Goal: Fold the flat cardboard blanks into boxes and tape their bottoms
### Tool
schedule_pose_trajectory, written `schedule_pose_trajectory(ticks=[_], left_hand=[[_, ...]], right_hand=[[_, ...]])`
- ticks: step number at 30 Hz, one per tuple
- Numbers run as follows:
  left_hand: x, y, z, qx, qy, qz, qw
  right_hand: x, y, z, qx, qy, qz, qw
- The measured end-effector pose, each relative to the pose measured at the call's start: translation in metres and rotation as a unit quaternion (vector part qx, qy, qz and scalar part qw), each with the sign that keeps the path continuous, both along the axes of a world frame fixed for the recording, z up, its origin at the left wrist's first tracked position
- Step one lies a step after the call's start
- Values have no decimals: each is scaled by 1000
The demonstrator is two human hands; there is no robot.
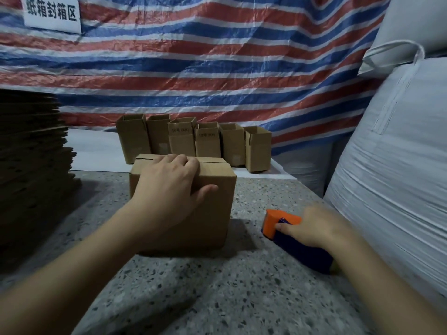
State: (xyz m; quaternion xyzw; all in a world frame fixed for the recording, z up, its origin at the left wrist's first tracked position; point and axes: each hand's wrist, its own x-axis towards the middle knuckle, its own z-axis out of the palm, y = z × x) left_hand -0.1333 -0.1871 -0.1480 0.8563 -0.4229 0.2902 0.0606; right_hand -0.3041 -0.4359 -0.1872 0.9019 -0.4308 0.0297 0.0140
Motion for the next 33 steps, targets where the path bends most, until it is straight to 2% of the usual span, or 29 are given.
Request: schedule_pose_trajectory(ticks=[6,11,20,22,24,27,28,30,33], left_hand=[[2,-1,-2,-1,3,0,1000],[3,-1,-3,-1,-3,5,1000],[4,-2,-5,-7,-7,4,1000],[5,-3,-5,-6,-9,5,1000],[6,-3,-6,-6,-12,6,1000],[7,-4,-8,-12,-15,1,1000],[8,-5,-9,-13,-18,-2,1000],[9,-5,-10,-17,-19,-13,1000],[9,-4,-9,-37,-13,-25,999]], right_hand=[[-6,0,-18,51,9,-9,999],[-9,0,-28,56,-37,3,998],[-14,9,-28,1,-27,16,1000],[-15,8,-21,19,-56,25,998],[-13,8,-7,63,-129,41,989],[-5,12,24,148,-296,54,942],[-2,16,36,195,-361,61,910],[3,26,59,309,-474,96,819],[13,39,87,410,-556,167,704]])
